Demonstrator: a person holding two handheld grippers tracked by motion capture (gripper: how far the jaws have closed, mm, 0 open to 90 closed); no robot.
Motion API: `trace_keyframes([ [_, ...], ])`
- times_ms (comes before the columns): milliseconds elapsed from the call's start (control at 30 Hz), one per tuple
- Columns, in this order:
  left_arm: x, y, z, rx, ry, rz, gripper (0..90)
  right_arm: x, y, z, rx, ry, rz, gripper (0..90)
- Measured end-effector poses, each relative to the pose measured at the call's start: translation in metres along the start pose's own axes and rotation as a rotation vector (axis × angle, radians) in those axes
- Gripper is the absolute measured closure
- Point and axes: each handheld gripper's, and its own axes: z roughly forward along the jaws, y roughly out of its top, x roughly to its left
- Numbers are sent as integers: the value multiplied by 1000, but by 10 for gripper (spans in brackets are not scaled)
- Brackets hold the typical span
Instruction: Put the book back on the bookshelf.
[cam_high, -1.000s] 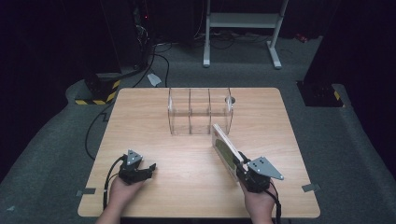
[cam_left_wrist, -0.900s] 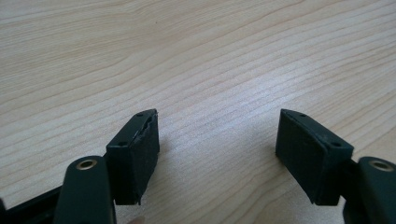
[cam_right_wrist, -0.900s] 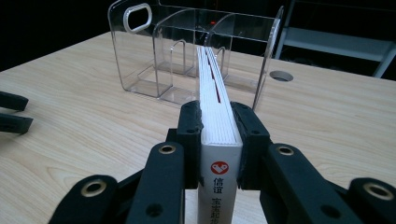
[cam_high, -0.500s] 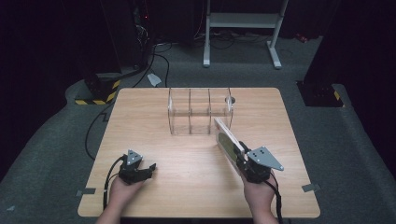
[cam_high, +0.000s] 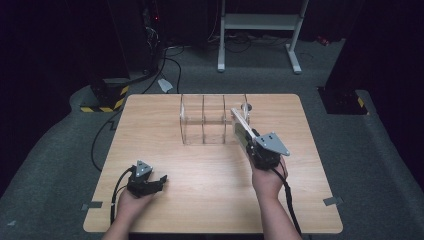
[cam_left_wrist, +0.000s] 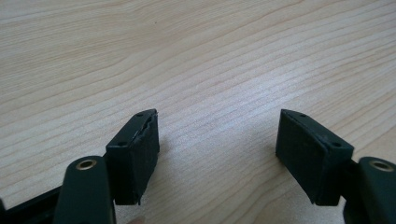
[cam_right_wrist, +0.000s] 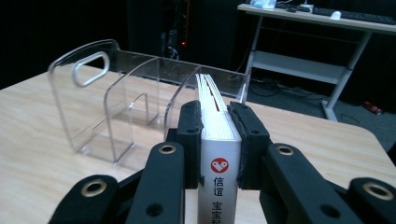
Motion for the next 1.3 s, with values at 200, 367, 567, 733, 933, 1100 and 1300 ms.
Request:
trace_keyframes([
  [200,0,0,0,0,-1,-4,302,2,8,23,3,-27,-5,755],
  [367,0,0,0,0,-1,-4,302,3,15,41,0,-41,-4,755],
  [567,0,0,0,0,-1,-4,302,3,19,57,-3,-59,0,755],
  [733,-1,0,0,0,-3,-5,302,6,21,67,-4,-72,-3,755],
  [933,0,-1,-1,1,-1,-1,303,6,19,77,-5,-80,9,755],
  [1100,0,-1,-1,0,-2,-2,303,6,17,81,-3,-91,2,754],
  [1300,0,-1,-1,1,-1,-1,303,10,11,81,10,-81,4,752],
])
